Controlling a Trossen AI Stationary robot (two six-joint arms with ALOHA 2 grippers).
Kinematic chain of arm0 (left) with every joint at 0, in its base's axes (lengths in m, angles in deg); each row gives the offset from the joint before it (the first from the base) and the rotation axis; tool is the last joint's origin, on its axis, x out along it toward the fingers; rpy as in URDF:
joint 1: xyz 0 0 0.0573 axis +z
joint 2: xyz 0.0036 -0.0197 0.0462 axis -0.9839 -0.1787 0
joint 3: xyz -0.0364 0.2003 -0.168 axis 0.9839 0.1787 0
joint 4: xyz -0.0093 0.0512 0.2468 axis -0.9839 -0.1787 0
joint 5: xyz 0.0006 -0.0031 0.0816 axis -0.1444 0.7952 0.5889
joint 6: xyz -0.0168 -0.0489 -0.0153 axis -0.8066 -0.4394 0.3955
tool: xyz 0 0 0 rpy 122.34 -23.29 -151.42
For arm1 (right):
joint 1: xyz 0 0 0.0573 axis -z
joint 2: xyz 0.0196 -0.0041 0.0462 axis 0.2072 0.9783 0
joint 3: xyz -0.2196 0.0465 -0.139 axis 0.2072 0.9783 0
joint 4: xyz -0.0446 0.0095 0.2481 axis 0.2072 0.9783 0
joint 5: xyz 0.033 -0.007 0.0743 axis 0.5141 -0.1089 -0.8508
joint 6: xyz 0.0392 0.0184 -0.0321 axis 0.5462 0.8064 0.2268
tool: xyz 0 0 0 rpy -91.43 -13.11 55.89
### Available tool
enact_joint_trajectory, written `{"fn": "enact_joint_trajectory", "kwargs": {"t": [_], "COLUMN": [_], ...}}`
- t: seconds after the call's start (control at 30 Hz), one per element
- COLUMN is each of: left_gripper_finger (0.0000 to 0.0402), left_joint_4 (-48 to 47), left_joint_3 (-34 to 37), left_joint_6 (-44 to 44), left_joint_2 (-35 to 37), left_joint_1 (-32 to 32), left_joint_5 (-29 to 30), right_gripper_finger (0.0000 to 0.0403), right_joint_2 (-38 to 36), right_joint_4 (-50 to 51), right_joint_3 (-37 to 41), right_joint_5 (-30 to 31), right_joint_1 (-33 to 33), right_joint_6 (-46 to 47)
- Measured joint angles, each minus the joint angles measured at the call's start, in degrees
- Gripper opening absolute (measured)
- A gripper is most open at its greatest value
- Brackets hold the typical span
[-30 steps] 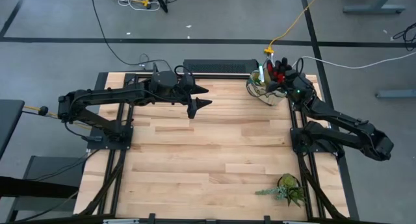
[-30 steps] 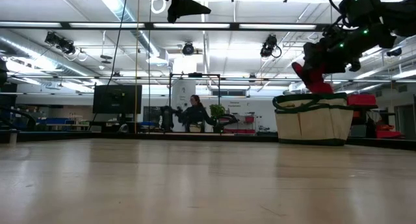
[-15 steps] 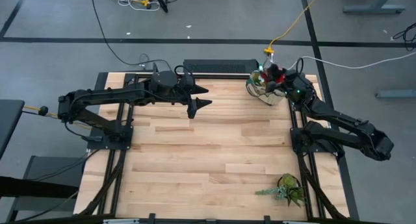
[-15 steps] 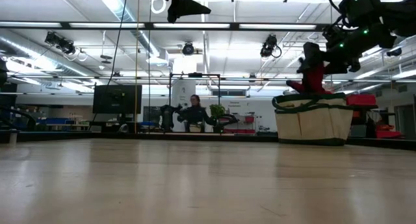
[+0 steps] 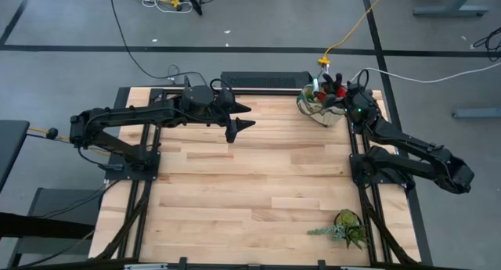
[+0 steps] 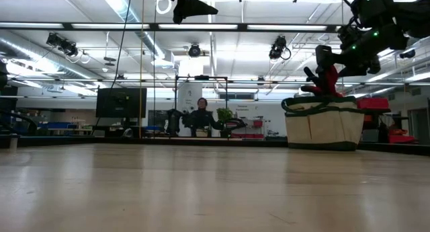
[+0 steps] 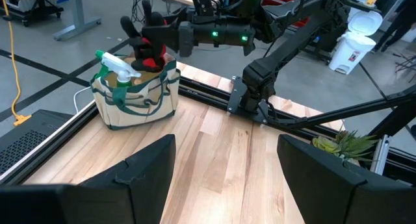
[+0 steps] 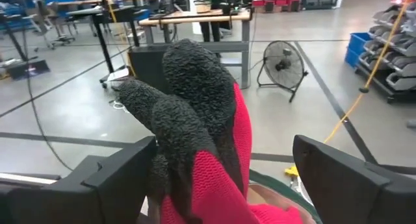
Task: Pick & Place Garden tools in Gardening bag
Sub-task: Put the red gloves into the gardening bag
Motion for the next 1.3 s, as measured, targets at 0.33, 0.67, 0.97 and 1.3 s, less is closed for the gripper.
{"fn": "enact_joint_trajectory", "kwargs": {"t": [0.33, 0.67, 0.97, 1.3], "left_gripper_finger": [0.0277, 0.0277, 0.0277, 0.0277], "left_joint_4": [0.0, 0.0, 0.0, 0.0], "left_joint_3": [0.0, 0.0, 0.0, 0.0], "left_joint_6": [0.1, 0.0, 0.0, 0.0], "left_joint_2": [0.0, 0.0, 0.0, 0.0], "left_joint_1": [0.0, 0.0, 0.0, 0.0], "left_joint_5": [1.0, 1.0, 1.0, 1.0], "right_gripper_finger": [0.0328, 0.0235, 0.0097, 0.0019], "right_joint_2": [0.0, 0.0, 0.0, 0.0], "right_joint_4": [-1.7, -2.5, -1.7, -3.6], "right_joint_3": [0.0, 0.0, 0.0, 0.0], "right_joint_5": [-4.7, -5.8, -5.8, -7.5], "right_joint_1": [0.0, 0.0, 0.0, 0.0], "right_joint_6": [0.0, 0.0, -0.1, 0.0]}}
